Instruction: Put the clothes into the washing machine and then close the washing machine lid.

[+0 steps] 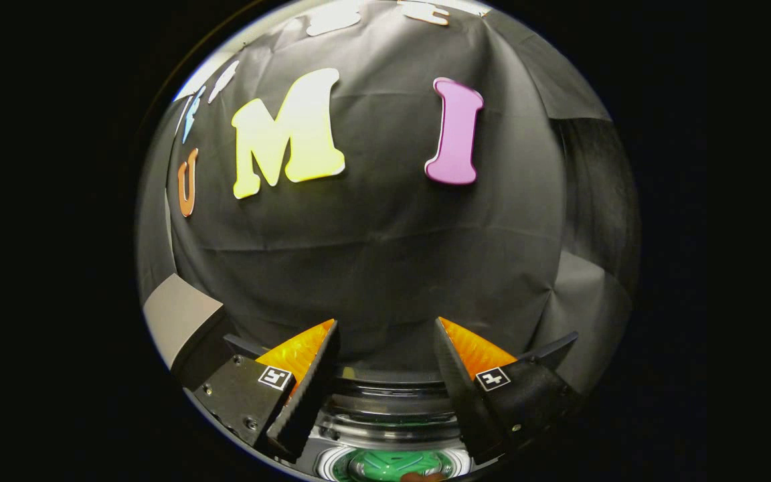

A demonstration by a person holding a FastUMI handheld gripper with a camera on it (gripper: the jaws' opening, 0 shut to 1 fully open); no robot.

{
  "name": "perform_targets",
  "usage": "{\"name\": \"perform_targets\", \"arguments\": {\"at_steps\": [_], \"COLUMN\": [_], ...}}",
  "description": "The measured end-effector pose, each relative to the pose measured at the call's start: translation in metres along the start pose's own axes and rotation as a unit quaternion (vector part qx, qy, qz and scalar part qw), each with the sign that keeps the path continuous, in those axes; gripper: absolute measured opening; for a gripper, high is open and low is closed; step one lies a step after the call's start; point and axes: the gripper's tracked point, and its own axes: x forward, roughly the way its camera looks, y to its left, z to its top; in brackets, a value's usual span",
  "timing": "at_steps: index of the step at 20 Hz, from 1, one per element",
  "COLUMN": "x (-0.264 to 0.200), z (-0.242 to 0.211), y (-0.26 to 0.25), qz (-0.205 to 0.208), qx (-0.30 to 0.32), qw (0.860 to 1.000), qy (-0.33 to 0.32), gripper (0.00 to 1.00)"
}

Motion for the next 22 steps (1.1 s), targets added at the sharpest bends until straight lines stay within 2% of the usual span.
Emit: {"name": "perform_targets", "arguments": {"at_steps": [7,22], "x": [-0.012,-0.087], "z": [-0.004,-0.038], "y": [0.0,0.006], "qz": [-0.017,-0.044], "qx": [0.001,0.001], "qw": [1.0,0.999], "qy": [0.0,0.007], "gripper": [0.83,0.83]}}
